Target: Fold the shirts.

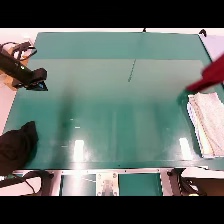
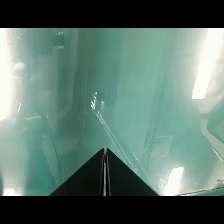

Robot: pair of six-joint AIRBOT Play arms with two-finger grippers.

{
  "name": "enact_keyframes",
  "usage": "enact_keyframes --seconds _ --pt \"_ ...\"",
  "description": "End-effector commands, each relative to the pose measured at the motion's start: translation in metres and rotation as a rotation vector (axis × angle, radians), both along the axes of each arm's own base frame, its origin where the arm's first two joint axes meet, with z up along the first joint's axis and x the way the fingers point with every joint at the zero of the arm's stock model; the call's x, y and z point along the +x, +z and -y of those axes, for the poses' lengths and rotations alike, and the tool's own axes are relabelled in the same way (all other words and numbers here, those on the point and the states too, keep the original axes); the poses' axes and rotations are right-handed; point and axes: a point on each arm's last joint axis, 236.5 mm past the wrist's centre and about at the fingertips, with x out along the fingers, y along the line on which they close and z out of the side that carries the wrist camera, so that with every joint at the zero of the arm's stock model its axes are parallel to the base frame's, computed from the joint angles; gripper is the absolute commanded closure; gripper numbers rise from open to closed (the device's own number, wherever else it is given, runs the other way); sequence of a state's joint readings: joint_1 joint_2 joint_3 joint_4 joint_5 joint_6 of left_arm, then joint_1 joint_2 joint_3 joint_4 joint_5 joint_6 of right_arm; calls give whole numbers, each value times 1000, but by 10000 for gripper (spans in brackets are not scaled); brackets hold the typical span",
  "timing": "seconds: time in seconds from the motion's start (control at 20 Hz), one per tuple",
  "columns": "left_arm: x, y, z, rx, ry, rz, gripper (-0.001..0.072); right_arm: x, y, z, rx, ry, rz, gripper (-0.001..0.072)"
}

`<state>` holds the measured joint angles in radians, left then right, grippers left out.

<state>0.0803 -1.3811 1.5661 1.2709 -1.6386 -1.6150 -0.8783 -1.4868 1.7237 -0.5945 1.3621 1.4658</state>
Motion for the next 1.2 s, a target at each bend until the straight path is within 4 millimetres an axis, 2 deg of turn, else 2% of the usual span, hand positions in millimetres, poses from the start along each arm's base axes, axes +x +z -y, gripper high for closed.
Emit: enact_keyframes --seconds 0.0,0.15,0.3,0.5,0.6,0.75,0.85,1.05,1.15 --pt "0 0 0 0 0 1 673 -57 -24 45 81 -181 -192 703" --pt "0 0 0 2 -17 5 673 -91 -24 49 133 -288 -299 703" --pt "0 0 0 3 -25 8 673 -119 -25 44 134 -306 -377 702" --pt "1 0 0 4 -41 17 673 -164 -48 24 161 -263 -597 702" --pt "1 0 0 3 -42 17 673 -183 -50 25 126 -306 -658 703" --pt "1 2 5 -15 -59 23 673 -220 -59 36 52 -426 -782 702" --pt "1 2 5 -16 -63 24 673 -240 -76 32 63 -446 -861 701" --pt "-1 2 6 -17 -73 21 673 -281 -134 8 147 -428 -1076 701" --pt "-1 2 6 -18 -74 21 673 -308 -155 2 151 -432 -1199 701"
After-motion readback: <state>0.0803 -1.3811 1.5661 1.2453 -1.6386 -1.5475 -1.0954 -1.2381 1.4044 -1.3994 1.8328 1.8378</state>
